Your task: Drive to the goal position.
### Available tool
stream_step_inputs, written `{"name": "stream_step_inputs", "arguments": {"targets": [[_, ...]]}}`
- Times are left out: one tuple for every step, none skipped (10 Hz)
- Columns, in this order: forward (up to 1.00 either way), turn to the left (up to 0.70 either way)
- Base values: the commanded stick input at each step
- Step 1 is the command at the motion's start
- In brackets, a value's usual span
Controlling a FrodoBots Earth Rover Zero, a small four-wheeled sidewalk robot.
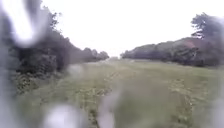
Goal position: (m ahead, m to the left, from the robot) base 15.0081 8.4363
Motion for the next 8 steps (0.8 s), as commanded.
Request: {"name": "stream_step_inputs", "arguments": {"targets": [[0.85,0.00],[0.85,0.00],[0.85,0.00],[0.85,0.00],[0.85,0.00],[0.85,-0.08],[0.85,-0.30],[0.85,-0.34]]}}
